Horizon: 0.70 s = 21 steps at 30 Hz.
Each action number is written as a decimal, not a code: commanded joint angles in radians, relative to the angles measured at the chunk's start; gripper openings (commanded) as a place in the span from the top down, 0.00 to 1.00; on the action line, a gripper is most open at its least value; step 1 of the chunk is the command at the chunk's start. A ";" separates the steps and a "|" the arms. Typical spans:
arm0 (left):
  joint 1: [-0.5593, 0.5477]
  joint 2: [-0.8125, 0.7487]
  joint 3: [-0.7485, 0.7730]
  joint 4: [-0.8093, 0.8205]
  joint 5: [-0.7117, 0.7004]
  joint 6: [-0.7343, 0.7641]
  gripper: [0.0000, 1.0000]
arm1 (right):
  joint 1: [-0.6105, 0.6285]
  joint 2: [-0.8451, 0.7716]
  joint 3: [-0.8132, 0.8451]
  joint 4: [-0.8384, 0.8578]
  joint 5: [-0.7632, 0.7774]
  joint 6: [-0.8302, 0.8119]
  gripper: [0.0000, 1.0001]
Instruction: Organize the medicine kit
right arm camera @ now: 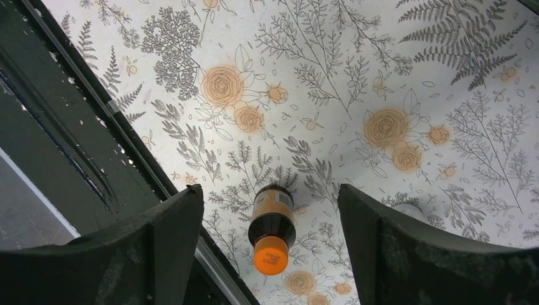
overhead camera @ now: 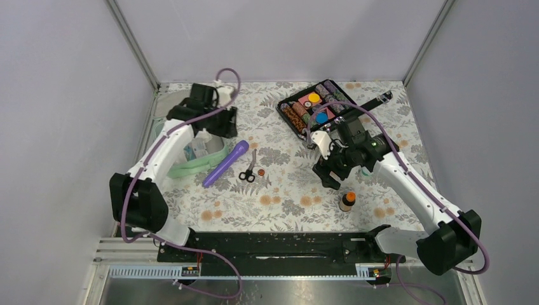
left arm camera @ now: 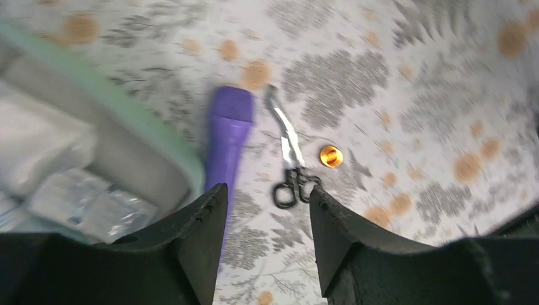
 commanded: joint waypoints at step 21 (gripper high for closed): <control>-0.162 0.121 0.070 -0.103 0.441 -0.031 0.01 | -0.114 -0.248 -0.056 -0.305 0.189 -0.119 0.09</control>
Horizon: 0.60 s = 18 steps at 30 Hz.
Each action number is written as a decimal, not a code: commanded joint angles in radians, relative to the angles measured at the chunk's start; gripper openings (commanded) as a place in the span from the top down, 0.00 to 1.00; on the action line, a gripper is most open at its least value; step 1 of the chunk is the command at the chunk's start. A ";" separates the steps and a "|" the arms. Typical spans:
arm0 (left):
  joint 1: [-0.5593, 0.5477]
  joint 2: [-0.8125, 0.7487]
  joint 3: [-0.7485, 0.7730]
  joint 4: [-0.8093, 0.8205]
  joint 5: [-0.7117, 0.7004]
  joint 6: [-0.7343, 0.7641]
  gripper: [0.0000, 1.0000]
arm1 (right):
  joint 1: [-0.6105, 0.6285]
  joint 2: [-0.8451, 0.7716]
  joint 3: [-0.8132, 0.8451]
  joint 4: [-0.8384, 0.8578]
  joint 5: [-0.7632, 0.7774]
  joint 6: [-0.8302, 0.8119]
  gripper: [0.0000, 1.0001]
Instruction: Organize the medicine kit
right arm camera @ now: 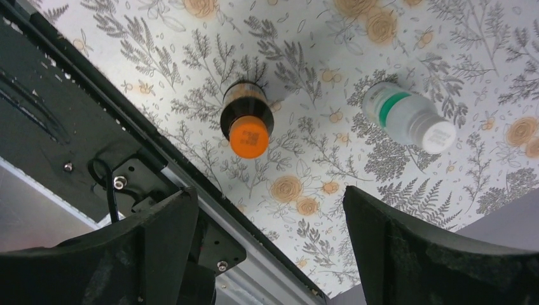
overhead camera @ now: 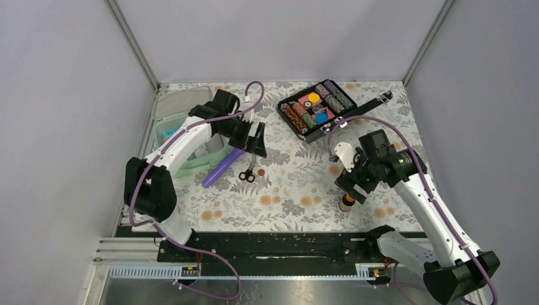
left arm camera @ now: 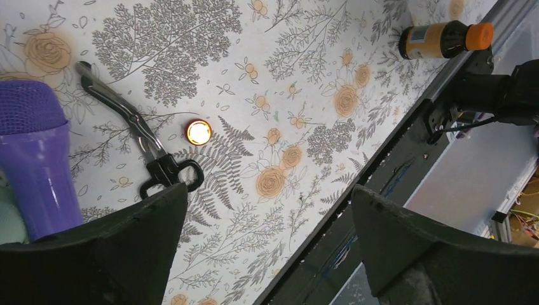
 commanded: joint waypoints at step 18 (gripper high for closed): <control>-0.021 -0.075 -0.008 0.049 -0.125 0.050 0.10 | -0.006 0.012 -0.130 0.005 -0.065 -0.053 0.14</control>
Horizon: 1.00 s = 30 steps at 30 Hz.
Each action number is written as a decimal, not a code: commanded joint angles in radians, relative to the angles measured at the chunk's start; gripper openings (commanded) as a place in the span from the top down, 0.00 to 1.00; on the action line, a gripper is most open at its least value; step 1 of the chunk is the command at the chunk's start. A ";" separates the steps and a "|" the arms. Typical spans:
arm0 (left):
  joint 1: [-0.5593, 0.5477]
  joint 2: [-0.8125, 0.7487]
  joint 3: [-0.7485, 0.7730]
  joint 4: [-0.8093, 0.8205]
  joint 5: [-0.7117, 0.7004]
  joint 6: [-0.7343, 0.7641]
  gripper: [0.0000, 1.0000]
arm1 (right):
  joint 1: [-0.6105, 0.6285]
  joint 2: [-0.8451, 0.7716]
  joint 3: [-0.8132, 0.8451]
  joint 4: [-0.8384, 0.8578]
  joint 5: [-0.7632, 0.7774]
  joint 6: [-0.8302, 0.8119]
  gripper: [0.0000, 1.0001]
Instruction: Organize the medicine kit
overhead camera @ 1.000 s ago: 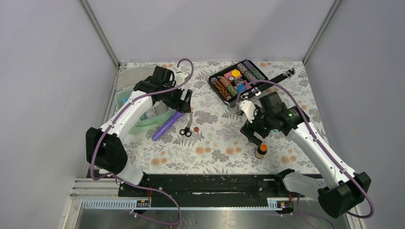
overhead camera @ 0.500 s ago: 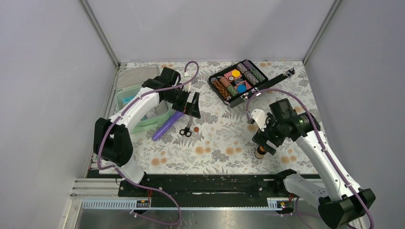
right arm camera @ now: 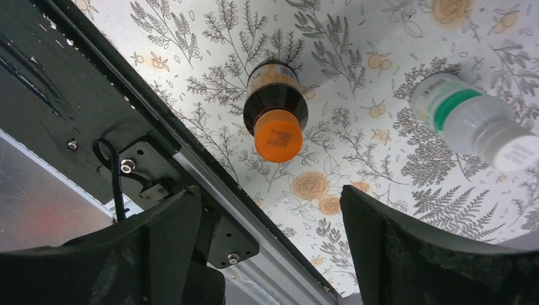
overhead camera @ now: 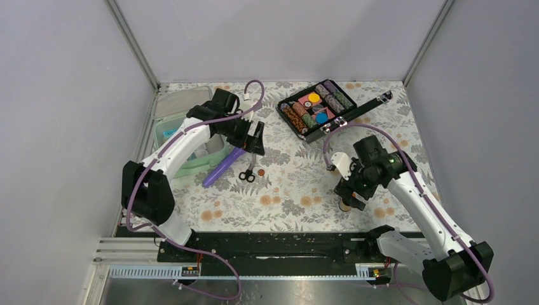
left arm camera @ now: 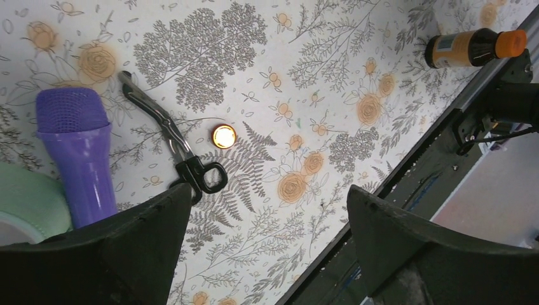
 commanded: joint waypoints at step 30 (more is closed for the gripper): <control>-0.006 -0.047 0.015 0.069 -0.048 0.002 0.15 | -0.003 -0.013 -0.214 0.233 -0.043 0.043 0.64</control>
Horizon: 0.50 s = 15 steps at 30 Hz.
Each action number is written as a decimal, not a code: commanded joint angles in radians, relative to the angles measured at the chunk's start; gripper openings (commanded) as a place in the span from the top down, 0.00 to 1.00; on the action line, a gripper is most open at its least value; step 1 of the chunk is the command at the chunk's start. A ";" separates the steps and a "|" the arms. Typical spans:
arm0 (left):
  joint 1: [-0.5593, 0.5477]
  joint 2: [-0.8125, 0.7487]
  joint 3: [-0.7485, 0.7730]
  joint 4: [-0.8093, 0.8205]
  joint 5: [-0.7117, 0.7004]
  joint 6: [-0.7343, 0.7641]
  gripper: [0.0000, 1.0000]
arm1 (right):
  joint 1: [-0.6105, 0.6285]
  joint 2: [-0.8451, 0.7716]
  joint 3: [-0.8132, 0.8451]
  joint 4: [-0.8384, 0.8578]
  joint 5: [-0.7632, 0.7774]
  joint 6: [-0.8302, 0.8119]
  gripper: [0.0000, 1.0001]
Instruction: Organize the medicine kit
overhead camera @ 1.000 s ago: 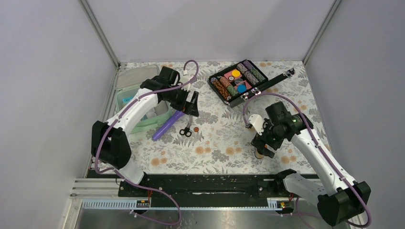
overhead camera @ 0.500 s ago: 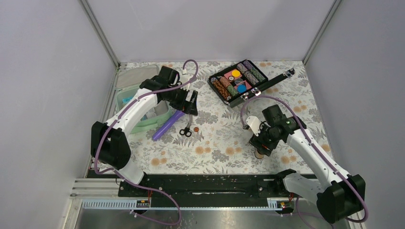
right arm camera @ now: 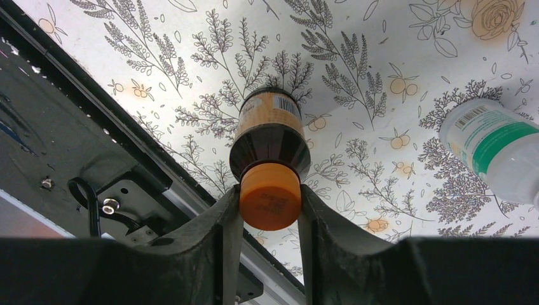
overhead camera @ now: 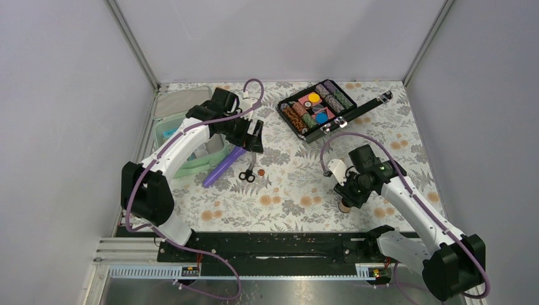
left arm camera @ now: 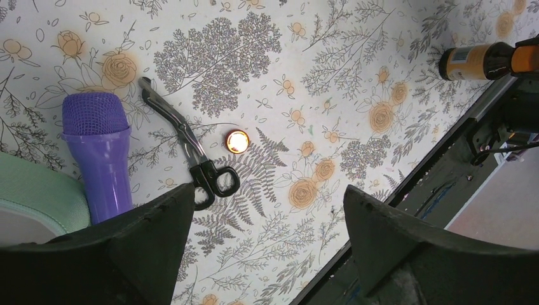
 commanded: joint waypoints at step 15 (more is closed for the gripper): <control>-0.005 -0.041 -0.012 0.074 0.015 -0.013 0.15 | -0.003 0.021 0.007 0.076 -0.035 0.069 0.59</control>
